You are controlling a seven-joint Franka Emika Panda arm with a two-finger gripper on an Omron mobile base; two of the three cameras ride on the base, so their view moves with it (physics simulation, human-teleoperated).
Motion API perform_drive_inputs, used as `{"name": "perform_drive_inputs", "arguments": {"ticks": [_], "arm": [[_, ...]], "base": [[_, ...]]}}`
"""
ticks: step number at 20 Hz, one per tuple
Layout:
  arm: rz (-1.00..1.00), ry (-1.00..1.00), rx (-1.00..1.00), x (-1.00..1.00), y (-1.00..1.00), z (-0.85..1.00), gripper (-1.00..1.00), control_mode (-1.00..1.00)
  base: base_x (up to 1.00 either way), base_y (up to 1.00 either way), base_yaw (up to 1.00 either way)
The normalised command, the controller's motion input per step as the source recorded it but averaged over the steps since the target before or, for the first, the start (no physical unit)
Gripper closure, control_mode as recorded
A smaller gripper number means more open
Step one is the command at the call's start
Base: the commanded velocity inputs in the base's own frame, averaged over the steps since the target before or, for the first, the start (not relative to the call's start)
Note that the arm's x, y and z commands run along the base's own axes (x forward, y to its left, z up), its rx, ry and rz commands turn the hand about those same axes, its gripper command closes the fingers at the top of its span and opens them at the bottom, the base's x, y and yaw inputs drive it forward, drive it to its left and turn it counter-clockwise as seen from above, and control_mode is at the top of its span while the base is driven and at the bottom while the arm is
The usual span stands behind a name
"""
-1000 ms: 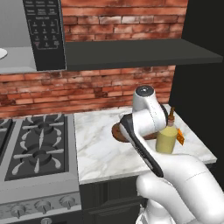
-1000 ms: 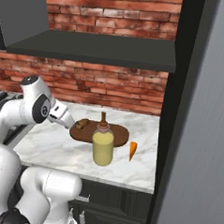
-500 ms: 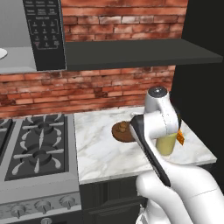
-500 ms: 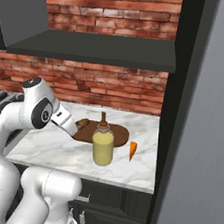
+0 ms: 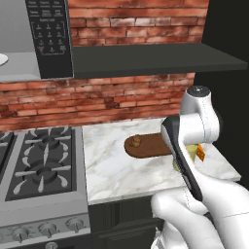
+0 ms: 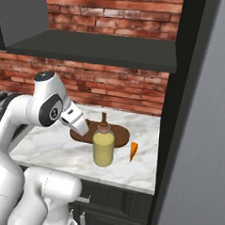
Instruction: Retrieve the reheated potato from the microwave, then place the potato, cheese, and condiment on the cutting board.
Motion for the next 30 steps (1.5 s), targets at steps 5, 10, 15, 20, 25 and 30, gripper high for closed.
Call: {"name": "perform_drive_inputs", "arguments": {"ticks": [5, 10, 15, 20, 25, 30], "arm": [[0.00, 0.06, 0.00, 0.01, -0.38, 0.10, -1.00, -1.00], [0.00, 0.00, 0.00, 0.04, -0.35, 0.02, -1.00, -1.00], [0.02, 0.00, 0.00, 0.01, -0.21, -0.02, -1.00, -1.00], [0.03, -0.03, 0.00, 0.01, -0.04, -0.09, -1.00, -1.00], [0.03, -0.07, 0.00, 0.08, -0.04, -0.08, -1.00, -1.00], [0.00, -0.08, -0.02, 0.18, 0.00, -0.18, -1.00, -1.00]], "base": [[0.00, 0.00, 0.00], [0.00, 0.00, 0.00], [0.00, 0.00, 0.00], [0.00, 0.00, 0.00], [0.00, 0.00, 0.00], [0.00, 0.00, 0.00]]}}
